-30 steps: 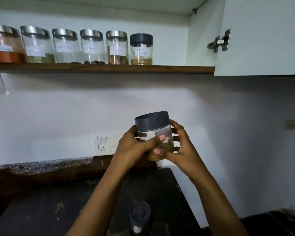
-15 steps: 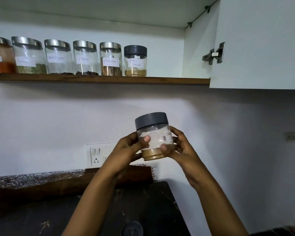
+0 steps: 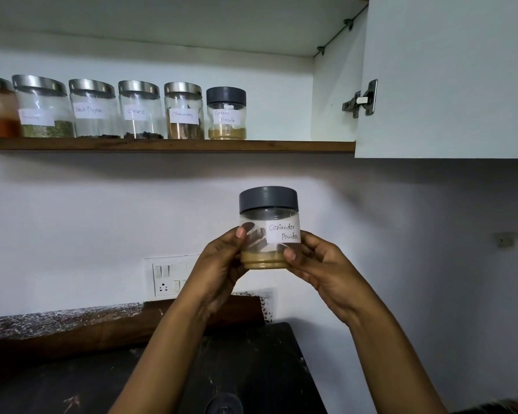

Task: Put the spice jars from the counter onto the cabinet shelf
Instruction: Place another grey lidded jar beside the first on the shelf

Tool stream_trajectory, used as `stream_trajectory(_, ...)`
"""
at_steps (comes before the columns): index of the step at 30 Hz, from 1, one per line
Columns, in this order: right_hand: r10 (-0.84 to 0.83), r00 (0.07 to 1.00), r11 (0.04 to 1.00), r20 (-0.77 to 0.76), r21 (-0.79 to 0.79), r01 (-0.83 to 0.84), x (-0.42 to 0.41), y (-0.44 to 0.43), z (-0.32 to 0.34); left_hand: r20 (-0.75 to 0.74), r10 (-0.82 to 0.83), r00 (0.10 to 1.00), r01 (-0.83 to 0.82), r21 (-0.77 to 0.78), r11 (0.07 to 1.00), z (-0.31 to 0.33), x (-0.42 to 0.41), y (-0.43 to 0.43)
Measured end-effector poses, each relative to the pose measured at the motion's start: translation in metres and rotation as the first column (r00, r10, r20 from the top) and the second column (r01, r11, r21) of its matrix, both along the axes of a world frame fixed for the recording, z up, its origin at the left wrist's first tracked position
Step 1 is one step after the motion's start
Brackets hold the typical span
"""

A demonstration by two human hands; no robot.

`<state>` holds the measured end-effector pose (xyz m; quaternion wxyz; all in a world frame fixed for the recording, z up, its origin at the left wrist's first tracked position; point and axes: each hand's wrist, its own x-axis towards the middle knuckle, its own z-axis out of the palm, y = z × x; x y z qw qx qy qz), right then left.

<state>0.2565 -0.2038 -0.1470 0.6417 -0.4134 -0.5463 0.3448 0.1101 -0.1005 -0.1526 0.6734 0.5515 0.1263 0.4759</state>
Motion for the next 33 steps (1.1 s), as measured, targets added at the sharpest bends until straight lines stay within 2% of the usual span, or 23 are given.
stream_trajectory(2,-0.101,0.994,0.994,0.033,0.043,0.099,-0.003,0.000,0.000,-0.060,0.190,0.980,-0.183,0.110,0.977,0.002,0.003,-0.009)
stream_trajectory(4,-0.188,0.981,0.979,0.048,0.091,0.183,-0.006,-0.001,0.000,-0.046,0.387,0.921,-0.368,0.225,0.902,0.003,0.005,-0.017)
stream_trajectory(8,-0.321,0.944,0.941,0.078,0.143,0.308,-0.008,-0.001,0.003,-0.014,0.576,0.818,-0.536,0.347,0.770,0.005,0.007,-0.025)
stream_trajectory(12,-0.366,0.929,0.921,0.065,0.167,0.351,-0.006,-0.001,0.008,0.003,0.550,0.835,-0.507,0.395,0.767,0.009,0.011,-0.037)
stream_trajectory(15,-0.380,0.924,0.914,0.045,0.171,0.368,-0.001,0.000,0.012,-0.081,0.507,0.858,-0.414,0.475,0.776,0.011,0.016,-0.044)
stream_trajectory(19,-0.323,0.945,0.937,0.044,0.155,0.313,0.007,-0.001,0.016,-0.134,0.530,0.837,-0.362,0.590,0.722,0.017,0.021,-0.041)
stream_trajectory(24,-0.397,0.907,0.914,0.140,0.156,0.375,0.018,0.006,0.024,-0.143,0.590,0.795,-0.383,0.635,0.671,0.025,0.030,-0.034)
stream_trajectory(33,-0.426,0.878,0.890,0.221,0.279,0.361,0.039,0.026,0.108,-0.023,0.739,0.673,-0.369,0.856,0.362,0.112,0.052,-0.019)
